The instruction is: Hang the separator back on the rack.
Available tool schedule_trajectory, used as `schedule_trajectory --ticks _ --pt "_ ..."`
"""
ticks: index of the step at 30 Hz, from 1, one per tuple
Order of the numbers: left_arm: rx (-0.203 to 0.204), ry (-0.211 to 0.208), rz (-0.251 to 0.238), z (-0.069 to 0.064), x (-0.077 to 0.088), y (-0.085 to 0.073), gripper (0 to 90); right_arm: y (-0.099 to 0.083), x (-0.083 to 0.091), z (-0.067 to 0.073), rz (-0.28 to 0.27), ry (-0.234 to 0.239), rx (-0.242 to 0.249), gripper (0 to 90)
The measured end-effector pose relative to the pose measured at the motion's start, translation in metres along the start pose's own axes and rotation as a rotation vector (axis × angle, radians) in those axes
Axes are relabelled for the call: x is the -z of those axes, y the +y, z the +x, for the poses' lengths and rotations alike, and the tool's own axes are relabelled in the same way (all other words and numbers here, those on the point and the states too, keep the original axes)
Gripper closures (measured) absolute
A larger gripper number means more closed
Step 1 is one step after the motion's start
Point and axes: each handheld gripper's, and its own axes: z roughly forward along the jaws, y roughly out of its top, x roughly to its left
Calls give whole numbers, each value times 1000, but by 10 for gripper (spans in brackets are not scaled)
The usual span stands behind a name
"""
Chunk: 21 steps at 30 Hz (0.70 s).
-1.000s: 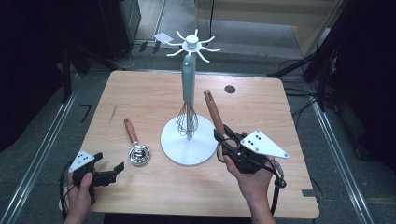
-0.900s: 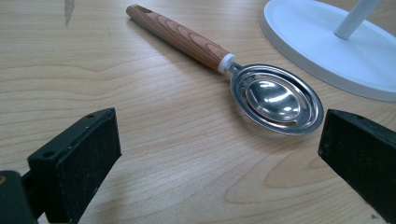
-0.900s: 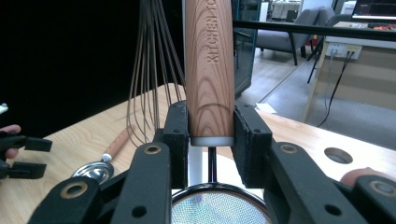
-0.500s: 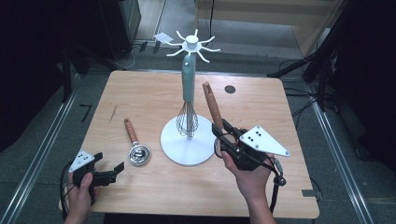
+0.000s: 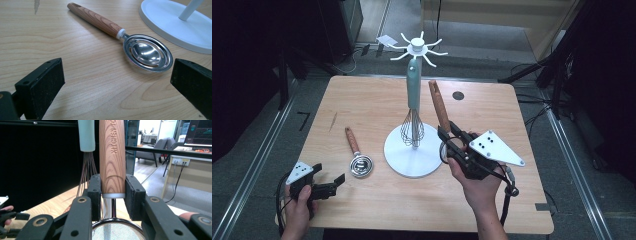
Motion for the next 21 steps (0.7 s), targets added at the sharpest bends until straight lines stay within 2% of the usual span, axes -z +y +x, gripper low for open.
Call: schedule_trajectory --ticks 21 --pt "-3 -3 -1 -1 0 0 0 14 6 1 -67 -24 9 706"
